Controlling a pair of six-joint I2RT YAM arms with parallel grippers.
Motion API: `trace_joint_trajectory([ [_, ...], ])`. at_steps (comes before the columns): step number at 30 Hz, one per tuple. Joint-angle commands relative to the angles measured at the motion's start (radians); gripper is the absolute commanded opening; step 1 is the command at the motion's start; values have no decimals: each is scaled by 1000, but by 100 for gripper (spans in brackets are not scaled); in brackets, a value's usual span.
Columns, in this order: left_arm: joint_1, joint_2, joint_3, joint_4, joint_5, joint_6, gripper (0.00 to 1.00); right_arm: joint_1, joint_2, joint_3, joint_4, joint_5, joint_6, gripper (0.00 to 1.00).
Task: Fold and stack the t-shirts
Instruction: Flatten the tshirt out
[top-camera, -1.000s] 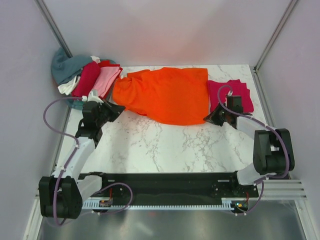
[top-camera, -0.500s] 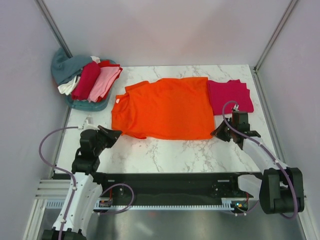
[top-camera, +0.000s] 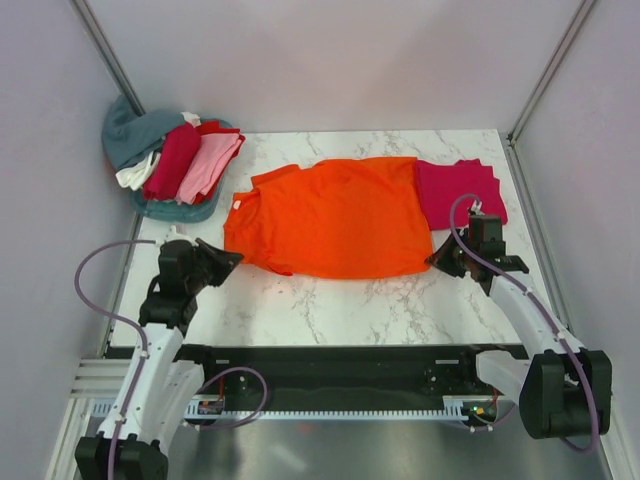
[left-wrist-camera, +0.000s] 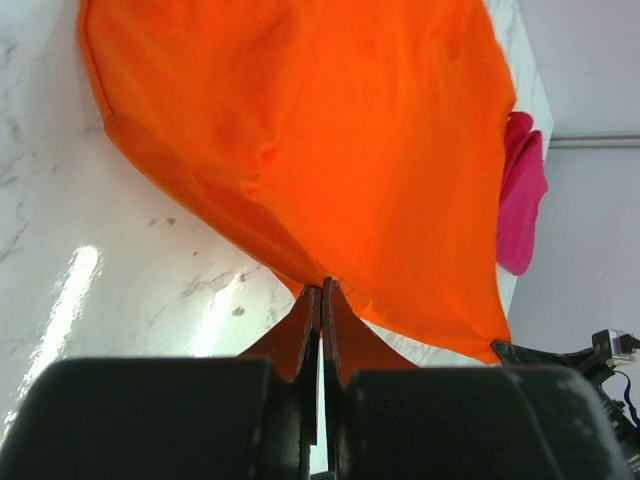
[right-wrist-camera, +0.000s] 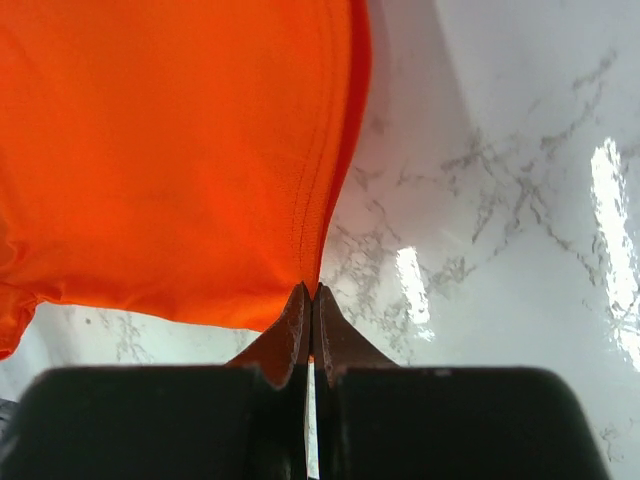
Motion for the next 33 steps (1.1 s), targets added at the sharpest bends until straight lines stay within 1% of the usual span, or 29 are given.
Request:
trace_joint_trajectory([
  [1, 0, 46, 118, 26, -11, 53, 2, -2, 7, 110, -7, -10, -24, 0],
  [5, 0, 68, 147, 26, -11, 77, 2, -4, 30, 135, -18, 19, -47, 0],
  [10, 0, 31, 52, 26, 6, 28, 2, -4, 48, 89, -18, 36, -35, 0],
  [16, 0, -73, -41, 24, 0, -6, 2, -4, -10, 31, -18, 79, -18, 0],
  [21, 0, -70, -20, 24, -17, -4, 2, -2, -7, 32, -6, 41, -18, 0],
  [24, 0, -11, 64, 24, -46, 17, 2, -2, 25, 89, 4, 21, -10, 0],
  [26, 0, 35, 174, 24, -65, 39, 2, -4, 55, 144, 2, -4, -9, 0],
  [27, 0, 81, 220, 21, -68, 63, 2, -2, 63, 217, -1, -16, 1, 0],
  [28, 0, 101, 324, 20, -71, 76, 2, -2, 69, 261, -6, -27, 7, 0],
  [29, 1, 118, 381, 15, -74, 85, 2, -2, 74, 307, -21, -34, 14, 0],
  [30, 1, 150, 443, 6, -76, 102, 2, -4, 74, 401, -27, -47, 25, 0],
  [31, 1, 163, 566, -3, -82, 111, 2, -2, 71, 452, -36, -48, 28, 0],
  [32, 1, 177, 633, -6, -85, 120, 2, -4, 60, 501, -49, -50, 33, 0],
  [33, 1, 197, 696, -17, -89, 137, 2, -2, 50, 591, -53, -60, 33, 0],
])
